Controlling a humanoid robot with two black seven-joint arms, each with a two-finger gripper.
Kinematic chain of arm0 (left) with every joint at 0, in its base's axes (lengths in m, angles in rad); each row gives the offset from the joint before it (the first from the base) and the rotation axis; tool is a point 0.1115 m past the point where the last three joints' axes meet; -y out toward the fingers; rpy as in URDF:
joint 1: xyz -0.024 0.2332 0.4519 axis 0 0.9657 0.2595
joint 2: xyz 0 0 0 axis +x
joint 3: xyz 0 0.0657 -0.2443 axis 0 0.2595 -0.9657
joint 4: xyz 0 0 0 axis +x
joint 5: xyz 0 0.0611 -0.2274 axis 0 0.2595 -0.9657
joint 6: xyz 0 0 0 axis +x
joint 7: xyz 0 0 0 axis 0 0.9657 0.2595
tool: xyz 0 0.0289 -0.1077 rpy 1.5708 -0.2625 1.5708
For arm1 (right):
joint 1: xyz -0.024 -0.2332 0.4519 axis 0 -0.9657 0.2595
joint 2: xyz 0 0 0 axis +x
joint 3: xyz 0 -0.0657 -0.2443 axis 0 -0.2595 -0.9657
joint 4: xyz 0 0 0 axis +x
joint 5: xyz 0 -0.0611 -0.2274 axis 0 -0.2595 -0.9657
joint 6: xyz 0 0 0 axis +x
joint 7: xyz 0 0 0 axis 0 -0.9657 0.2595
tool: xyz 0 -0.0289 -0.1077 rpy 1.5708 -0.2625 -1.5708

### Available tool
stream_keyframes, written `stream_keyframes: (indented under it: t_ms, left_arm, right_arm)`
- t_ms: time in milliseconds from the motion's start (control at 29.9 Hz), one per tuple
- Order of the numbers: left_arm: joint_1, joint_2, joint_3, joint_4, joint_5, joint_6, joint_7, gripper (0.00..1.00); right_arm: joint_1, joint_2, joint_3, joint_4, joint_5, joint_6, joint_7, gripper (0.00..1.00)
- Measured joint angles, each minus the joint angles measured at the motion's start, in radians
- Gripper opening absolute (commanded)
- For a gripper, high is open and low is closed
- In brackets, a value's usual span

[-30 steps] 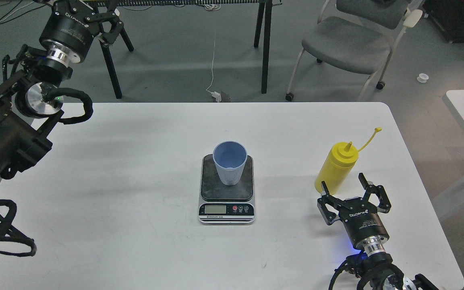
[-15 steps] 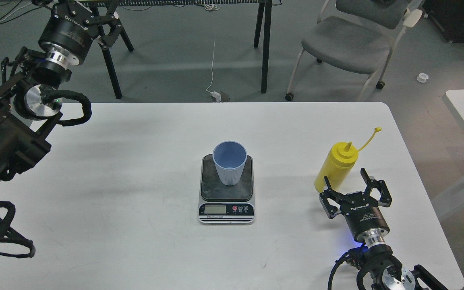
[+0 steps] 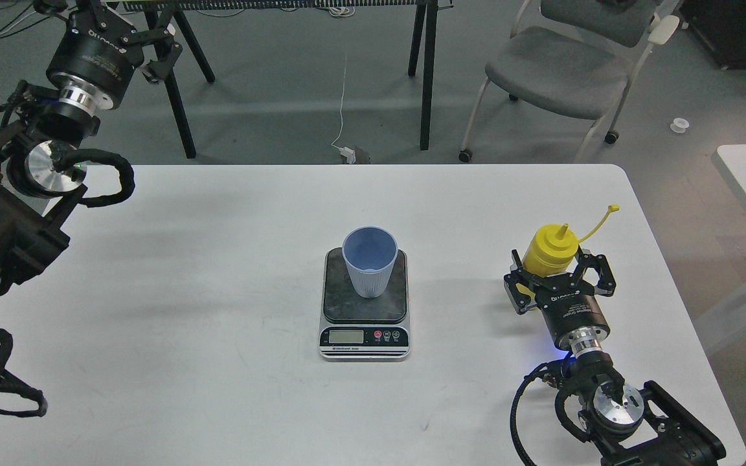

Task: Pour seasoning into cup on scale with both arms
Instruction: 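Reach the right gripper to the yellow squeeze bottle and grasp it, then lift the yellow bottle with the right gripper and tilt it over the cup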

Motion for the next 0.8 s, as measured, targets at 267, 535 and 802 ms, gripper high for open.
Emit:
stream_keyframes:
  t_ms: [267,535,802]
  left_arm:
    - [0.001,-0.001,0.001,0.000,0.000,0.002,0.000,0.99]
    - [-0.003,-0.001,-0.003,0.000,0.000,0.002,-0.001,0.99]
    - [-0.005,0.007,-0.014,-0.011,-0.002,0.000,-0.003,0.99]
  right_arm:
    - [0.024,0.011,-0.014,-0.019,-0.056,0.000,0.100,0.48]
    - [0.045,-0.009,-0.014,-0.006,-0.071,0.000,0.114,0.43]
    - [0.180,-0.176,-0.015,0.148,-0.322,-0.006,0.115,0.44]
